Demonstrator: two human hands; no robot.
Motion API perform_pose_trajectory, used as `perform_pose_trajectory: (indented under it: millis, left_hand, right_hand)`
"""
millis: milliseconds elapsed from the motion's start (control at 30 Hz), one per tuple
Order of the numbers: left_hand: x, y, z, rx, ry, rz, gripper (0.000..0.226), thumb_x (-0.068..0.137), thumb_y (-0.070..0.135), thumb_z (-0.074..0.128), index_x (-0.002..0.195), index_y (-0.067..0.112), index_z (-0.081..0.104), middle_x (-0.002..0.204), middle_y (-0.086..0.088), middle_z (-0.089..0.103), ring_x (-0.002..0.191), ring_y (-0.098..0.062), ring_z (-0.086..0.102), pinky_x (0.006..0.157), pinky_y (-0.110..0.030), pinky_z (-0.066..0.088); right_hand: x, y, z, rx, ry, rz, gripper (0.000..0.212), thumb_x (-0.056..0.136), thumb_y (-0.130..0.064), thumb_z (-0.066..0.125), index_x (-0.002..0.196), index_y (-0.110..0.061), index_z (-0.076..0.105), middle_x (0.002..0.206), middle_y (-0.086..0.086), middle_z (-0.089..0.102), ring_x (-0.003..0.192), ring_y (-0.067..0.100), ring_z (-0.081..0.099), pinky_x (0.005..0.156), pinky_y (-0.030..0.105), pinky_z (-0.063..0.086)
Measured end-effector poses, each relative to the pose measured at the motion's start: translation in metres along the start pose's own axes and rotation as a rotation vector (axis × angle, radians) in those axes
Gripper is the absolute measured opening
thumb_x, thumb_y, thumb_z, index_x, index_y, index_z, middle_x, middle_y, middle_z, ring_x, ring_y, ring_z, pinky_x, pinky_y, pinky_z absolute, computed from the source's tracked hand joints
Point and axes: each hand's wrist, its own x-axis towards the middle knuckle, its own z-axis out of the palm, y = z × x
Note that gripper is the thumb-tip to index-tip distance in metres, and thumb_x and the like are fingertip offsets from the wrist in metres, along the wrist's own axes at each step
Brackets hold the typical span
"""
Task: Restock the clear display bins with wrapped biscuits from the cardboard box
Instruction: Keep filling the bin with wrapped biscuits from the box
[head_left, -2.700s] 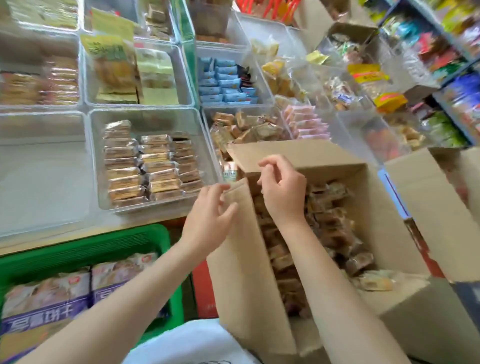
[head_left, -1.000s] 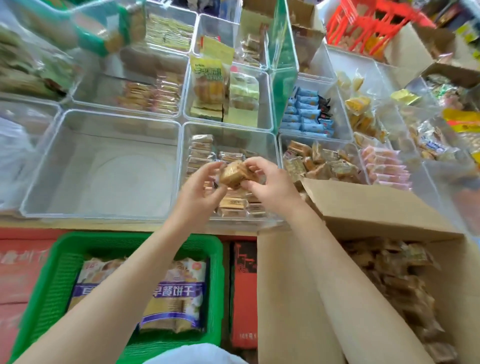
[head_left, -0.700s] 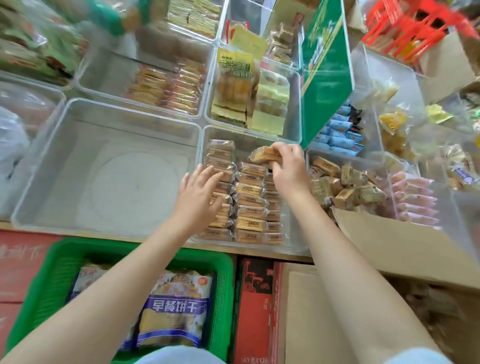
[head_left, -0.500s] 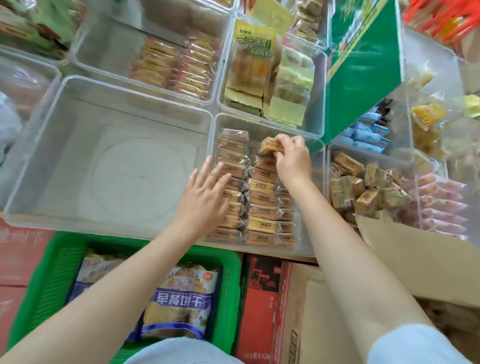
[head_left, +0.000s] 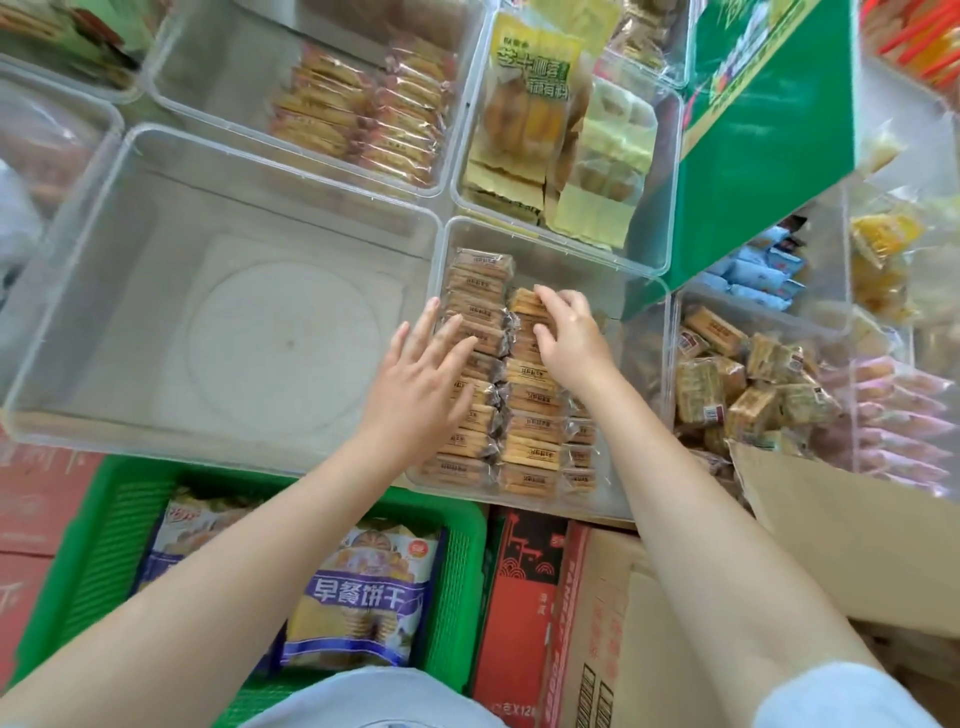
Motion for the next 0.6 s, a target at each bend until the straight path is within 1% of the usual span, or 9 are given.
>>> perform_pose_trajectory:
  millis: [67, 167, 267, 333, 367, 433, 467, 533, 600]
  left_hand:
    - [0.000, 0.002, -0.004, 0.008, -0.019, 0.003, 0.060, 0.103, 0.048, 0.035, 0.157, 0.023, 0.031, 0.168, -0.002, 0.014, 0.154, -0.021, -0.016, 0.125, -0.044, -0.006]
    - [-0.001, 0.005, -0.010, 0.037, -0.043, -0.002, 0.059, 0.103, 0.047, 0.035, 0.157, 0.022, 0.031, 0.168, -0.003, 0.014, 0.154, -0.023, -0.016, 0.125, -0.045, -0.005]
    - [-0.004, 0.005, -0.015, 0.027, -0.068, -0.001, 0.058, 0.104, 0.044, 0.039, 0.157, 0.020, 0.031, 0.168, -0.003, 0.017, 0.154, -0.023, -0.017, 0.124, -0.046, -0.003]
    - [-0.011, 0.009, -0.019, 0.015, -0.106, -0.022, 0.059, 0.104, 0.042, 0.039, 0.158, 0.021, 0.027, 0.168, -0.003, 0.017, 0.154, -0.023, -0.017, 0.124, -0.046, -0.005]
    - [-0.018, 0.015, -0.022, 0.017, -0.116, -0.032, 0.060, 0.104, 0.041, 0.039, 0.159, 0.021, 0.025, 0.168, -0.003, 0.017, 0.155, -0.024, -0.014, 0.124, -0.046, -0.007]
    - [-0.036, 0.035, -0.026, 0.005, -0.099, -0.032, 0.059, 0.103, 0.041, 0.041, 0.158, 0.021, 0.028, 0.166, -0.003, 0.022, 0.156, -0.024, -0.004, 0.125, -0.045, -0.006]
    - [-0.048, 0.050, -0.027, -0.044, -0.081, -0.018, 0.057, 0.102, 0.039, 0.043, 0.156, 0.021, 0.034, 0.164, -0.003, 0.028, 0.156, -0.024, 0.004, 0.125, -0.045, -0.002]
    - [-0.074, 0.090, -0.033, -0.255, -0.067, 0.023, 0.048, 0.101, 0.033, 0.050, 0.147, 0.020, 0.047, 0.154, -0.004, 0.044, 0.148, -0.024, 0.028, 0.122, -0.042, 0.019]
    - [-0.100, 0.139, -0.039, -0.505, -0.132, 0.052, 0.039, 0.102, 0.031, 0.053, 0.138, 0.019, 0.055, 0.138, -0.002, 0.057, 0.125, -0.016, 0.050, 0.104, -0.032, 0.041]
  right_hand:
    - [-0.006, -0.002, 0.006, -0.061, -0.072, 0.031, 0.059, 0.108, -0.023, 0.036, 0.162, -0.027, 0.011, 0.168, 0.005, 0.006, 0.147, 0.029, 0.030, 0.113, 0.038, 0.034]
    - [-0.016, -0.013, 0.011, -0.203, -0.109, 0.058, 0.064, 0.109, -0.035, 0.032, 0.162, -0.024, -0.002, 0.169, 0.007, -0.007, 0.154, 0.035, 0.007, 0.122, 0.048, 0.017]
    - [-0.042, -0.023, 0.002, -0.264, -0.165, 0.024, 0.061, 0.108, -0.040, 0.033, 0.162, -0.023, 0.009, 0.170, 0.001, -0.001, 0.155, 0.033, -0.001, 0.123, 0.052, 0.010]
    - [-0.075, -0.023, -0.015, -0.153, -0.143, -0.026, 0.054, 0.107, -0.038, 0.038, 0.159, -0.027, 0.025, 0.168, -0.001, 0.013, 0.155, 0.026, 0.008, 0.123, 0.050, 0.014]
    - [-0.095, -0.020, -0.027, -0.057, -0.094, -0.049, 0.051, 0.106, -0.035, 0.041, 0.156, -0.029, 0.033, 0.166, -0.002, 0.023, 0.152, 0.023, 0.019, 0.123, 0.047, 0.020]
    - [-0.139, -0.008, -0.052, 0.120, 0.077, -0.086, 0.039, 0.104, -0.028, 0.047, 0.143, -0.028, 0.052, 0.148, -0.002, 0.051, 0.131, 0.017, 0.049, 0.112, 0.043, 0.040]
    - [-0.162, 0.001, -0.065, 0.191, 0.175, -0.089, 0.032, 0.103, -0.025, 0.048, 0.132, -0.026, 0.061, 0.130, -0.002, 0.064, 0.114, 0.015, 0.060, 0.102, 0.041, 0.049]
    - [-0.207, 0.019, -0.086, 0.341, 0.336, -0.057, 0.022, 0.101, -0.018, 0.050, 0.109, -0.024, 0.070, 0.092, -0.004, 0.073, 0.083, 0.015, 0.067, 0.082, 0.041, 0.056]
    - [-0.245, 0.040, -0.098, 0.442, 0.469, -0.016, 0.022, 0.100, -0.014, 0.050, 0.097, -0.020, 0.071, 0.075, -0.003, 0.070, 0.067, 0.017, 0.066, 0.071, 0.042, 0.057]
